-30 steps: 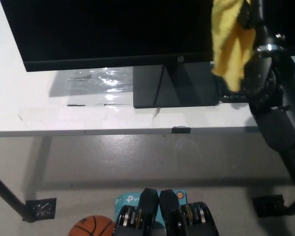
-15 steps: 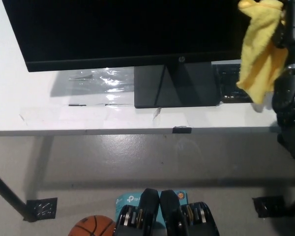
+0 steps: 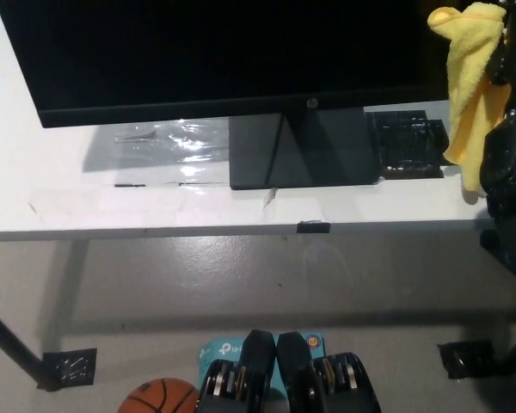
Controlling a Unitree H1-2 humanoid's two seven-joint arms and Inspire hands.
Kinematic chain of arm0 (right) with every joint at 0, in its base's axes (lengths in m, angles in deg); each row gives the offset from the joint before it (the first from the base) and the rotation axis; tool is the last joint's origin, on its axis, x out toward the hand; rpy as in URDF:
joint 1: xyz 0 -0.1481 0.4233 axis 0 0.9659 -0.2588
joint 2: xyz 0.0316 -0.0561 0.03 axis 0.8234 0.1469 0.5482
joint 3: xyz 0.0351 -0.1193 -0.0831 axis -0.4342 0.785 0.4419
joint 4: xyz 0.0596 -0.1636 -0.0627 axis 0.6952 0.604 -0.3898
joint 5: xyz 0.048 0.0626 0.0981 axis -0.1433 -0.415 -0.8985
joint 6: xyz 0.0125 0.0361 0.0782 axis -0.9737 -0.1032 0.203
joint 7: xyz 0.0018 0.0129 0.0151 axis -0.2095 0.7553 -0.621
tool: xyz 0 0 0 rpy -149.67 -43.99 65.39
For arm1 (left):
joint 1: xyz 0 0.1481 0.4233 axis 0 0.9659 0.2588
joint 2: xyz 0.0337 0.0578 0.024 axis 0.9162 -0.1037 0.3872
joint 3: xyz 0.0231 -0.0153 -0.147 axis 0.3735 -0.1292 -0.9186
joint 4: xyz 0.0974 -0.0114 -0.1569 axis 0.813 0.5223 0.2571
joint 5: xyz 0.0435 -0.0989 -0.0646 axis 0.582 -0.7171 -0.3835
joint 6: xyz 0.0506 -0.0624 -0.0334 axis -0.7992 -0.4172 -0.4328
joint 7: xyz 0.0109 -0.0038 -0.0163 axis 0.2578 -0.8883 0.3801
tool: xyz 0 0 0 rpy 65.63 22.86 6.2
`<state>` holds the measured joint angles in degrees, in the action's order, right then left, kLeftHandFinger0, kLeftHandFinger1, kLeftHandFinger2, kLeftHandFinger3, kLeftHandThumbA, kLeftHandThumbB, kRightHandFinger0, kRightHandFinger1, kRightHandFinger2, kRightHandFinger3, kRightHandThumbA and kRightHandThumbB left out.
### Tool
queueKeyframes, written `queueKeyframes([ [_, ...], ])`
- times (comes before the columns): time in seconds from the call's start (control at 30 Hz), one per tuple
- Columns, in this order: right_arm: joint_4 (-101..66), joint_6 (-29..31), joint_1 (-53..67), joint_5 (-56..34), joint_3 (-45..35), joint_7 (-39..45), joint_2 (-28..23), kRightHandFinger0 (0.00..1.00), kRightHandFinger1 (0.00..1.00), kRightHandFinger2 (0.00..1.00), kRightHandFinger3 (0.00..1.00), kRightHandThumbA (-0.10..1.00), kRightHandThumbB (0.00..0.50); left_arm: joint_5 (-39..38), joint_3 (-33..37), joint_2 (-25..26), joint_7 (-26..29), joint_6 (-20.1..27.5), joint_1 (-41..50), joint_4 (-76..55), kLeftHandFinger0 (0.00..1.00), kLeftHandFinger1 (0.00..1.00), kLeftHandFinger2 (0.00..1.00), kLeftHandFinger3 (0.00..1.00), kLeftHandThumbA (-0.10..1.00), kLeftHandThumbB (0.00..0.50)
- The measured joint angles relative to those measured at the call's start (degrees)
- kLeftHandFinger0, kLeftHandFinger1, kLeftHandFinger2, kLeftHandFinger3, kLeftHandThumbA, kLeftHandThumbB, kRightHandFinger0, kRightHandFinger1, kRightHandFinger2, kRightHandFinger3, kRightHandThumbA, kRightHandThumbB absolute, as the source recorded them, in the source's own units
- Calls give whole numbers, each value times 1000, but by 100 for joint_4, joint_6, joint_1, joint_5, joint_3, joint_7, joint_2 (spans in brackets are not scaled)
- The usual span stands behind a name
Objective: The robot uses its right hand to pick up the cloth kept in the middle of the desk and use it to wipe the monitor in the middle of the desk by swiping its screen twice
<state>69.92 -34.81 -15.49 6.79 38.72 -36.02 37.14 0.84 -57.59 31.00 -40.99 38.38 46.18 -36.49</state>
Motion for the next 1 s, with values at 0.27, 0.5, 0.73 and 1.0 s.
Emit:
queueKeyframes([
  [0.27, -294, -215, -135, 111, 266, 114, 337, 0, 2, 413, 85, -100, 28, 9, 2, -4, 0, 7, -77, 11, 521, 533, 690, 920, 290, 5],
  [0.5, -629, -456, -285, 249, 462, 316, 647, 0, 22, 487, 186, -100, 101, 32, 3, -11, 0, 5, -76, 8, 500, 519, 679, 907, 290, 7],
  [0.73, -665, -634, -443, 354, 635, 455, 1026, 0, 31, 477, 209, -100, 123, 33, 3, -14, -1, 5, -75, 1, 509, 529, 687, 894, 238, 6],
  [1.0, -151, -664, -788, 440, 707, 436, 1386, 0, 45, 464, 262, -100, 188, 42, 14, -36, -2, -5, -74, -11, 532, 544, 687, 912, 237, 0],
])
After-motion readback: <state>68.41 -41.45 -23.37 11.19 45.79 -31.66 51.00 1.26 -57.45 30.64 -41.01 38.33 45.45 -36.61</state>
